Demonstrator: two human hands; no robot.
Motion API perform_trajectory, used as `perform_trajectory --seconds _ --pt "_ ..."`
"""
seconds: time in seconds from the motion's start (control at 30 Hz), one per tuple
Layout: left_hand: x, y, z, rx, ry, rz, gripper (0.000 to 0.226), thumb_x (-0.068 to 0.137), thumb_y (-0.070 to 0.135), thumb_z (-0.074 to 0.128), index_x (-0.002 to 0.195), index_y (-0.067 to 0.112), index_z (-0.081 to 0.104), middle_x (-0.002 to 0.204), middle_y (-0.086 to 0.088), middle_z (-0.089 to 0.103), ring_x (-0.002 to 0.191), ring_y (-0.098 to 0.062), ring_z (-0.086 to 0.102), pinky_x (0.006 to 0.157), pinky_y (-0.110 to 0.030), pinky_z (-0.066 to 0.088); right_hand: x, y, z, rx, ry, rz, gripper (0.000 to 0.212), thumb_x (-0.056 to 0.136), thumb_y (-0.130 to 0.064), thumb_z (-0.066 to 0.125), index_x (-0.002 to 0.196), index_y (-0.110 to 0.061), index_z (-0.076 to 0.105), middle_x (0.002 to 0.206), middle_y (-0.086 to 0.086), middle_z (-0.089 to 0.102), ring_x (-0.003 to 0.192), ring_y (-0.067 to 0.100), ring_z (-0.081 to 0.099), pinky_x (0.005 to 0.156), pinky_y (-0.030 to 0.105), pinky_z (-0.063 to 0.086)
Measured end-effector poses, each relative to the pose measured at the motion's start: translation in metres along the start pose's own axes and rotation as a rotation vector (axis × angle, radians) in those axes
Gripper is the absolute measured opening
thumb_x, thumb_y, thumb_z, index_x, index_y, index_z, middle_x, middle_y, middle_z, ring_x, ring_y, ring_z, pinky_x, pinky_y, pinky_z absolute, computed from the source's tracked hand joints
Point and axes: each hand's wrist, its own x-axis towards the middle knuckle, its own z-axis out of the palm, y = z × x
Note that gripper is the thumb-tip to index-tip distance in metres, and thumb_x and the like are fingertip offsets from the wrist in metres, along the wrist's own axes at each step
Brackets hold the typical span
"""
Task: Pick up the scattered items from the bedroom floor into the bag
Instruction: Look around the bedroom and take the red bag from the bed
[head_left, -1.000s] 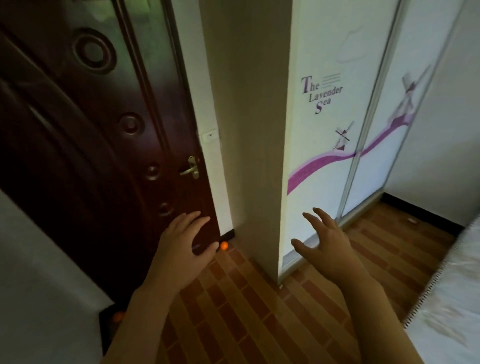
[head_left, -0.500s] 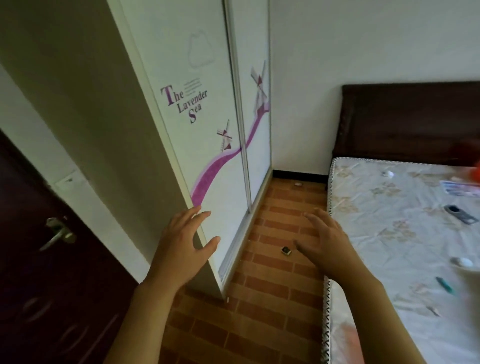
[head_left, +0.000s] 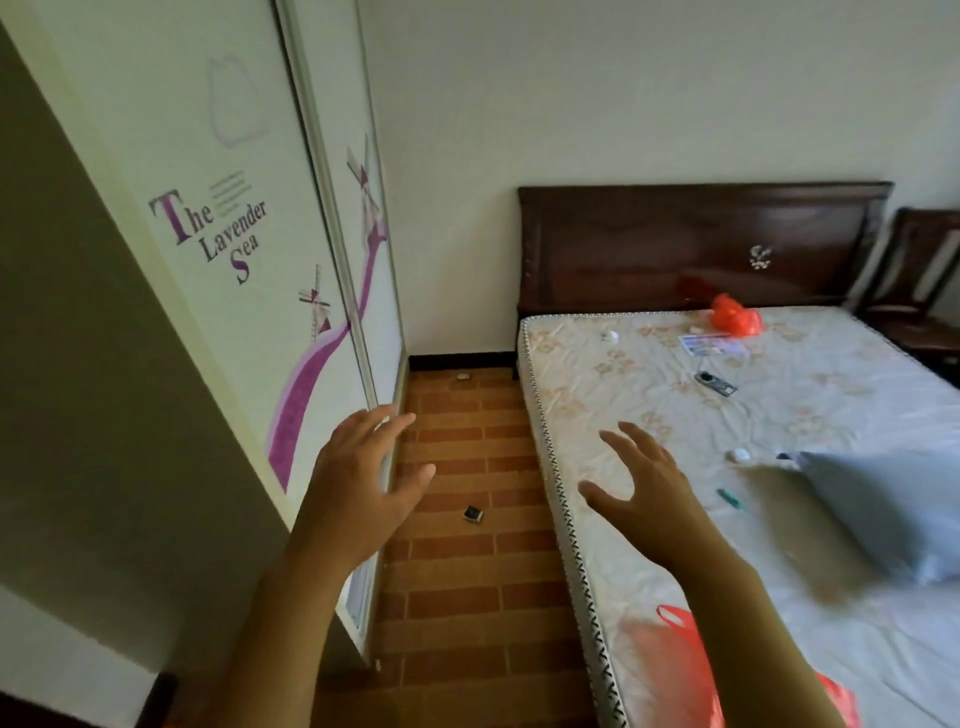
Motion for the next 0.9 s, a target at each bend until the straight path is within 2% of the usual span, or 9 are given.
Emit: perform_trajectory --seconds 0.27,0.37,0.43,0.5,0.63,0.8,0.9 --pt "0.042 0.039 0.080 -0.166 -0.166 0.187 0.066 0.092 0.068 0.057 0.150 0.039 0.047 0.162 0.009 0.042 0.151 -0.018 0.037 0.114 -0.052 0.047 -0.037 0.059 -0.023 -0.045 0.094 0.237 0.078 0.090 -0.062 0.067 0.157 -0.032 0.041 0.170 -0.005 0.025 0.156 0.022 0.023 0.124 0.052 0.029" --pt "0.060 0.068 0.106 -0.171 -0.229 0.241 0.067 0.093 0.065 0.057 0.152 0.036 0.045 0.163 0.007 0.039 0.153 -0.020 0.033 0.117 -0.054 0.043 -0.039 0.089 -0.033 -0.032 0.147 0.298 0.080 0.085 -0.071 0.062 0.154 -0.035 0.044 0.168 -0.006 0.029 0.154 0.019 0.028 0.122 0.053 0.033" --pt "0.074 0.091 0.119 -0.172 -0.239 0.278 0.068 0.093 0.061 0.060 0.153 0.031 0.047 0.163 0.005 0.040 0.153 -0.021 0.033 0.121 -0.050 0.038 -0.035 0.109 -0.039 -0.028 0.178 0.317 0.084 0.080 -0.077 0.055 0.153 -0.035 0.044 0.167 -0.006 0.032 0.153 0.018 0.031 0.121 0.052 0.034" --pt "0.089 0.112 0.134 -0.159 -0.241 0.312 0.067 0.094 0.057 0.062 0.152 0.029 0.048 0.162 0.004 0.041 0.152 -0.019 0.034 0.121 -0.045 0.036 -0.028 0.131 -0.047 -0.008 0.191 0.342 0.084 0.081 -0.075 0.057 0.154 -0.035 0.043 0.167 -0.005 0.031 0.153 0.019 0.031 0.122 0.049 0.033" --pt "0.117 0.152 0.166 -0.150 -0.290 0.353 0.070 0.092 0.068 0.052 0.152 0.032 0.047 0.161 0.007 0.042 0.151 -0.017 0.033 0.121 -0.047 0.038 -0.010 0.177 -0.068 0.048 0.233 0.384 0.089 0.077 -0.080 0.053 0.153 -0.036 0.042 0.166 -0.006 0.032 0.151 0.020 0.034 0.121 0.050 0.036" --pt "0.151 0.206 0.207 -0.119 -0.298 0.419 0.064 0.094 0.057 0.065 0.151 0.032 0.049 0.160 0.009 0.043 0.151 -0.011 0.031 0.123 -0.037 0.031 0.011 0.232 -0.093 0.080 0.267 0.397 0.079 0.086 -0.064 0.067 0.155 -0.035 0.042 0.166 -0.007 0.031 0.150 0.021 0.034 0.121 0.048 0.035" --pt "0.171 0.237 0.225 -0.133 -0.331 0.450 0.066 0.092 0.060 0.062 0.150 0.031 0.051 0.160 0.007 0.044 0.150 -0.012 0.031 0.120 -0.034 0.027 0.009 0.262 -0.104 0.106 0.281 0.428 0.078 0.088 -0.062 0.068 0.156 -0.035 0.040 0.168 -0.006 0.028 0.152 0.022 0.031 0.121 0.051 0.035"
